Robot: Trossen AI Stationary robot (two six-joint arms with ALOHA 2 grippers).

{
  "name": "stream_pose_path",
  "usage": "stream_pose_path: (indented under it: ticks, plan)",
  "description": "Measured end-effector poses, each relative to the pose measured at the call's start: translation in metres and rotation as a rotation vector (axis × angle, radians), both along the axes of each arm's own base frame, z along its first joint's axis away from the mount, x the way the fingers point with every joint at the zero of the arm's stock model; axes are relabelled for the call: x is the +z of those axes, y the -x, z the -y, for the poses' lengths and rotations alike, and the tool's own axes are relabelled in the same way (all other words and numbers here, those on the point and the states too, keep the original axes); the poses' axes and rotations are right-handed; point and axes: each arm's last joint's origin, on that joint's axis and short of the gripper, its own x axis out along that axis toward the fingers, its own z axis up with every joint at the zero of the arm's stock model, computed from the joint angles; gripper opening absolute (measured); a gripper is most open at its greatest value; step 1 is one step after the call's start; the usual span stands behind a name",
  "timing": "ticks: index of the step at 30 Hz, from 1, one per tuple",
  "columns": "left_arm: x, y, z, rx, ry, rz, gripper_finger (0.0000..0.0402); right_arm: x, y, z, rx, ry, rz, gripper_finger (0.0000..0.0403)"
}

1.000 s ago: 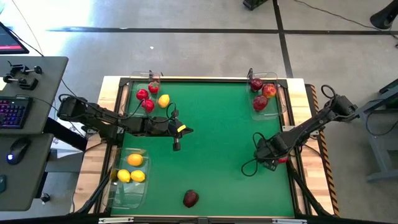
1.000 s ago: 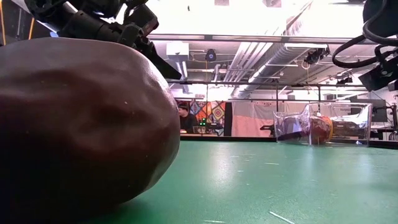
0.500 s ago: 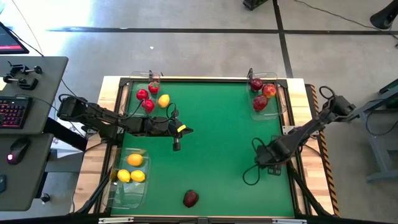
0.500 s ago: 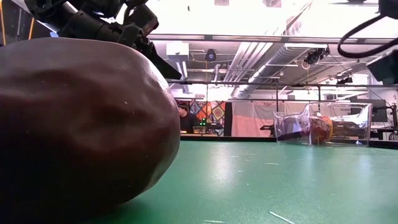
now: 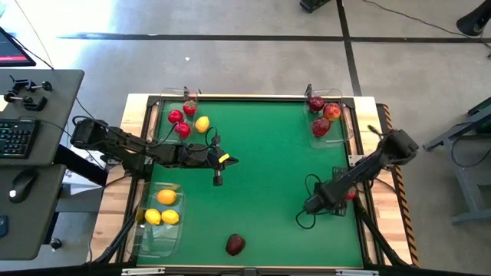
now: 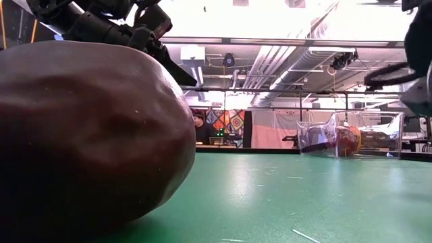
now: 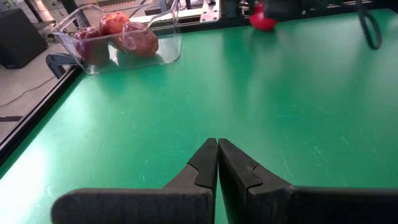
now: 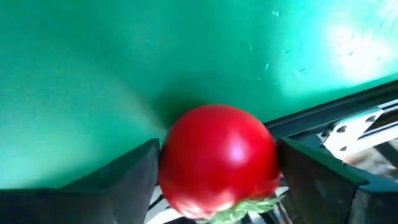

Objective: Sort produce into baskets
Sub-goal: Put the tomato into the top left bin

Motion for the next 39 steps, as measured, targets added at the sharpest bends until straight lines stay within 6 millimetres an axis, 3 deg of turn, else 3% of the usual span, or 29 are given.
stream_pose_path:
  ticks: [7,18,26,39]
  plan:
    - [0.0,0.0,0.0,0.0,0.0,0.0,0.0,-0.016,-0.003,-0.002,0.099,-0.023,-0.106,0.0328]
    - [0.0,0.0,0.0,0.0,0.0,0.0,0.0,-0.023,-0.003,-0.003,0.154,-0.06,-0.149,0.0328]
    - [0.0,0.0,0.0,0.0,0.0,0.0,0.0,-0.02,-0.005,-0.004,0.153,-0.058,-0.152,0.0303]
    - [0.0,0.0,0.0,0.0,0.0,0.0,0.0,0.001,-0.031,-0.013,0.13,-0.016,-0.014,0.0285]
